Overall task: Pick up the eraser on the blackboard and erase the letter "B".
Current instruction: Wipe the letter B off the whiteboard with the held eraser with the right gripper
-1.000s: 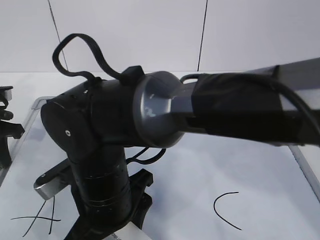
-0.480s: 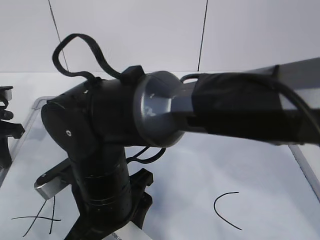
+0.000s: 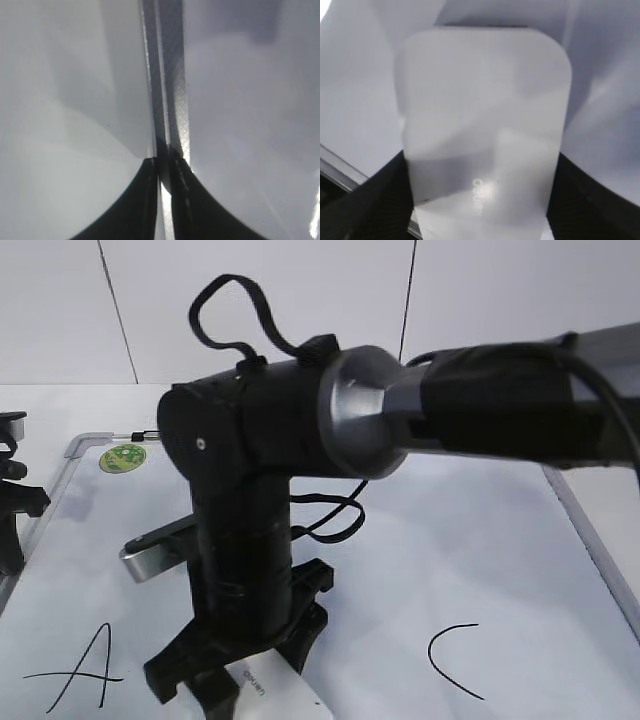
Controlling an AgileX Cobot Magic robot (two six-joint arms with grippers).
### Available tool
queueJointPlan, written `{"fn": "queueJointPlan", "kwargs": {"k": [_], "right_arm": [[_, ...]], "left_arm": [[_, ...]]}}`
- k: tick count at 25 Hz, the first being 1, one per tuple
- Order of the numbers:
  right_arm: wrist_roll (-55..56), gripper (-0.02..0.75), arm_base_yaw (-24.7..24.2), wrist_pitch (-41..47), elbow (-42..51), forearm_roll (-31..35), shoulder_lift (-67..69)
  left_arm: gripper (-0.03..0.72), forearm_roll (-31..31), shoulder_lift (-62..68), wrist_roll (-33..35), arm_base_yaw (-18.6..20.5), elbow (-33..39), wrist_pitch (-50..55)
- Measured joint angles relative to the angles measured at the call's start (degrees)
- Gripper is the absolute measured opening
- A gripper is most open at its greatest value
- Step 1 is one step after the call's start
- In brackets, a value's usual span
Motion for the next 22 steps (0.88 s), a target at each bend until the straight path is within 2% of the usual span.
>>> {"fn": "queueJointPlan", "kwargs": {"k": [8, 14, 22], "right_arm": [[0.46, 0.528, -7.93, -0.92, 0.0, 0.0, 0.0], [2.28, 0.527, -13.86, -1.89, -0.29, -2.62, 0.2], [2.79, 0.527, -14.47, 1.33, -4.24, -4.77, 1.32]], "left_arm": [[0.047, 0.0, 0.0, 0.0, 0.0, 0.0, 0.0], [0.046, 0.0, 0.0, 0.0, 0.0, 0.0, 0.0], [0.046, -0.11, 0.0, 0.0, 0.0, 0.0, 0.0]]}}
